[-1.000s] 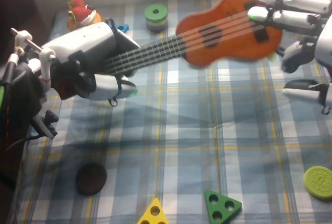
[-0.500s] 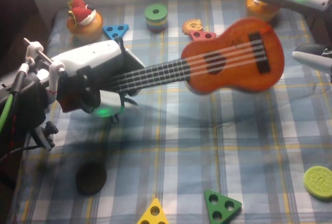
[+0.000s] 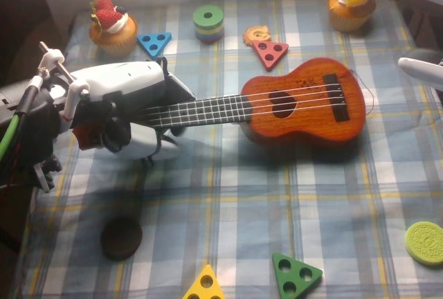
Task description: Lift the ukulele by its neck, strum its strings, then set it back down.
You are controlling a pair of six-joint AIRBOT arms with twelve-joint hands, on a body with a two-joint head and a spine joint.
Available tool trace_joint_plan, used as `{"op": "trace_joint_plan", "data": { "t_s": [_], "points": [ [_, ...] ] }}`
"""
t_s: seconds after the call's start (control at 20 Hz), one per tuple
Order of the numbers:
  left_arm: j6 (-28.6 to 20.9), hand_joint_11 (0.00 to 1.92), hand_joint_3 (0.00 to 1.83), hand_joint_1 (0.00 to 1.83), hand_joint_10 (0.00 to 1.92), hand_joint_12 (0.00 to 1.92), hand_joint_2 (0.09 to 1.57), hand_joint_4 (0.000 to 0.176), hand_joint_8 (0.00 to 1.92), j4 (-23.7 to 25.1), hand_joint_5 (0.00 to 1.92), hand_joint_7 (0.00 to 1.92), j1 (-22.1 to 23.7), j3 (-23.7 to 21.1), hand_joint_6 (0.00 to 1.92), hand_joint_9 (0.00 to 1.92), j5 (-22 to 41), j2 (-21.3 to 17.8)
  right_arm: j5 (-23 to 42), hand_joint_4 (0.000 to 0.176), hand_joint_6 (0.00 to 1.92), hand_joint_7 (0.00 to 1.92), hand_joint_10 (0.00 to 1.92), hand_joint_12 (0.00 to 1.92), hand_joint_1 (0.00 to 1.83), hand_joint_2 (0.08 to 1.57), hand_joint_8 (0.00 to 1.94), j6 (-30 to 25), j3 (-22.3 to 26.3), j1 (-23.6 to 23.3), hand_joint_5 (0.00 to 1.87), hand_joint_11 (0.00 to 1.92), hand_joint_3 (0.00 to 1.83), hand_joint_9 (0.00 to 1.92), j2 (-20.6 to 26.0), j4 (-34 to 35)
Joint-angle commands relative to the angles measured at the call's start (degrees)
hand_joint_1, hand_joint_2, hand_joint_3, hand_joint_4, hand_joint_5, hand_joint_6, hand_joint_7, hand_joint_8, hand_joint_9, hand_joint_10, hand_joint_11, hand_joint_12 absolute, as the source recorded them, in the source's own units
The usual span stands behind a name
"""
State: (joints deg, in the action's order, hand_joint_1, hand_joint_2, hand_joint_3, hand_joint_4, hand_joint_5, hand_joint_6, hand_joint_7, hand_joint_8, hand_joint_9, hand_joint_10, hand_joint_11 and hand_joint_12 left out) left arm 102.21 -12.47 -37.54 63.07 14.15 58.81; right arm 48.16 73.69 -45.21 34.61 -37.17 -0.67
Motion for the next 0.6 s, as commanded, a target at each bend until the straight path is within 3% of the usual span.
{"op": "trace_joint_plan", "data": {
  "t_s": [0.0, 0.05, 0.1, 0.15, 0.2, 0.25, 0.3, 0.35, 0.4, 0.45, 0.5, 0.55],
  "points": [
    [0.2, 0.38, 0.00, 1.08, 1.58, 1.92, 1.15, 0.000, 1.28, 0.1, 0.45, 0.56, 1.0, -0.2, 1.14, 0.47, 5.9, -0.1, 7.5, 0.029, 0.00, 0.00, 0.00, 0.00, 0.25, 1.44, 0.00, 0.1, 0.0, -0.1, 0.13, 0.00, 0.00, 0.00, 0.5, 0.6],
    [0.2, 0.38, 0.00, 1.08, 1.58, 1.92, 1.15, 0.000, 1.28, 0.1, 0.45, 0.56, 1.0, -0.2, 1.14, 0.47, 6.1, -0.2, 7.6, 0.029, 0.00, 0.00, 0.00, 0.00, 0.25, 1.44, 0.00, 0.1, 0.0, -0.1, 0.13, 0.00, 0.00, 0.00, 0.4, 0.6],
    [0.6, 0.12, 0.00, 0.99, 1.20, 1.77, 1.16, 0.000, 0.80, -0.3, 0.29, 0.40, 0.8, -0.4, 0.76, 0.32, 6.5, -0.2, 7.7, 0.038, 0.00, 0.00, 0.00, 0.00, 0.27, 1.44, 0.00, 0.1, 0.0, -0.1, 0.12, 0.00, 0.00, 0.00, 0.4, 0.6],
    [0.8, 0.02, 0.00, 0.94, 0.98, 1.70, 1.17, 0.013, 0.46, -0.5, 0.27, 0.39, 0.7, -0.5, 0.47, 0.27, 6.7, -0.2, 7.9, 0.038, 0.00, 0.00, 0.00, 0.00, 0.27, 1.44, 0.00, 0.1, 0.0, 0.0, 0.12, 0.00, 0.00, 0.00, 0.4, 0.6],
    [1.2, 0.00, 0.00, 0.90, 0.79, 1.59, 1.18, 0.029, 0.20, -1.0, 0.25, 0.34, 0.4, -0.6, 0.22, 0.20, 7.3, -0.4, 8.2, 0.044, 0.00, 0.00, 0.00, 0.00, 0.27, 1.43, 0.00, 0.1, 0.0, 0.1, 0.12, 0.00, 0.00, 0.00, 0.4, 0.8],
    [1.3, 0.00, 0.00, 0.88, 0.67, 1.58, 1.18, 0.024, 0.08, -1.7, 0.25, 0.33, 0.0, -1.0, 0.09, 0.17, 8.7, -0.7, 8.8, 0.045, 0.00, 0.01, 0.00, 0.00, 0.29, 1.42, 0.00, 0.1, 0.1, 0.5, 0.11, 0.00, 0.00, 0.00, 0.5, 1.1],
    [1.3, 0.00, 0.00, 0.82, 0.41, 1.30, 1.13, 0.059, 0.00, -3.1, 0.12, 0.13, -0.7, -2.2, 0.01, 0.06, 12.3, -2.0, 10.3, 0.045, 0.00, 0.00, 0.00, 0.00, 0.28, 1.41, 0.00, 0.1, 0.3, 1.2, 0.10, 0.00, 0.00, 0.00, 0.8, 1.8],
    [1.3, 0.00, 0.00, 0.82, 0.41, 1.30, 1.13, 0.059, 0.00, -3.4, 0.12, 0.13, -1.1, -2.7, 0.01, 0.06, 13.7, -2.5, 10.9, 0.045, 0.00, 0.00, 0.00, 0.00, 0.28, 1.41, 0.00, 0.1, 0.4, 1.5, 0.10, 0.00, 0.00, 0.00, 0.9, 2.0],
    [1.3, 0.00, 0.00, 0.81, 0.23, 0.93, 1.13, 0.064, 0.00, -4.0, 0.08, 0.05, -1.5, -3.8, 0.00, 0.03, 16.2, -3.5, 11.8, 0.053, 0.00, 0.00, 0.00, 0.00, 0.30, 1.40, 0.00, 0.1, 0.6, 2.0, 0.10, 0.00, 0.00, 0.00, 1.2, 2.3],
    [1.2, 0.00, 0.00, 0.79, 0.05, 0.40, 1.12, 0.081, 0.00, -4.6, 0.01, 0.01, -2.2, -5.5, 0.00, 0.01, 20.3, -5.2, 13.5, 0.071, 0.00, 0.00, 0.00, 0.01, 0.31, 1.39, 0.00, 0.1, 1.1, 3.0, 0.09, 0.02, 0.00, 0.00, 1.8, 3.0],
    [0.6, 0.00, 0.00, 0.81, 0.01, 0.09, 1.10, 0.073, 0.00, -4.6, 0.00, 0.00, -2.7, -6.5, 0.00, 0.00, 23.1, -6.2, 14.4, 0.085, 0.00, 0.00, 0.01, 0.03, 0.30, 1.37, 0.00, 0.1, 1.3, 3.6, 0.09, 0.05, 0.00, 0.02, 2.1, 3.3],
    [-3.5, 0.00, 0.00, 0.81, 0.00, 0.03, 1.10, 0.059, 0.00, -3.6, 0.00, 0.00, -3.6, -7.3, 0.00, 0.00, 27.3, -7.6, 16.1, 0.086, 0.00, 0.00, 0.01, 0.31, 0.28, 1.35, 0.00, 0.1, 1.7, 4.8, 0.09, 0.01, 0.00, 0.04, 2.5, 4.1]
  ]
}}
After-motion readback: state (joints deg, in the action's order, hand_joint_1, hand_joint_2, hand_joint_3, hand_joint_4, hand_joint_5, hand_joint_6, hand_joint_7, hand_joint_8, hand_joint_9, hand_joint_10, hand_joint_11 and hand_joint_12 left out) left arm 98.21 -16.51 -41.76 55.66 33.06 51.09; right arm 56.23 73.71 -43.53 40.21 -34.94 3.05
